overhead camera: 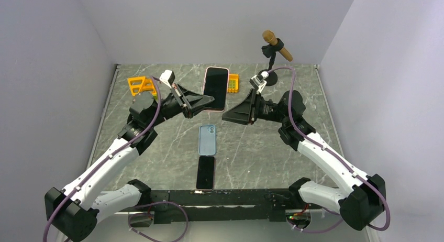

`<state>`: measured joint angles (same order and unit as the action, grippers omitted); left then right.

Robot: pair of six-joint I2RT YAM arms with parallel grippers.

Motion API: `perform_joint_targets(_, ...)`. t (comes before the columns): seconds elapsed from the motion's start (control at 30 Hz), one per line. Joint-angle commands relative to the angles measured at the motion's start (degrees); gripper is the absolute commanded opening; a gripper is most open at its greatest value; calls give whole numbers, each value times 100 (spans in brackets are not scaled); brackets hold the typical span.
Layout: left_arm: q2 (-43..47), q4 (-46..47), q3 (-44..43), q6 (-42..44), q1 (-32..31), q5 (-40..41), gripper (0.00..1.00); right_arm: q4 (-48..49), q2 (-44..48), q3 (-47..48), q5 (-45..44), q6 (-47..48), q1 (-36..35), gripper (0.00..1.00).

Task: Take the phone out of the phone case
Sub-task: Remove the phone case from the phone.

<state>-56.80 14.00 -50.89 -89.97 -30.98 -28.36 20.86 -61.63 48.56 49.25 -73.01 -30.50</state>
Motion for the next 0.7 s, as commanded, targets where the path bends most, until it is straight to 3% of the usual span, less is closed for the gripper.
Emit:
perform_joint_targets(0.0,34,651,-354,-132,12,117,0,195,21,212,-224,194,-35,44)
perform_joint_targets(0.1,19,701,-349,-153,9,105,0,274,-49,240,-270,192,-41,40)
perform_joint_targets(0.5,78,578,-357,-81,-1,71,0,88,-444,662,-361,337,-44,40)
perform_joint_targets(0.67,42,615,-390,-109,-32,-20,0,334,-698,803,-495,261,-138,31)
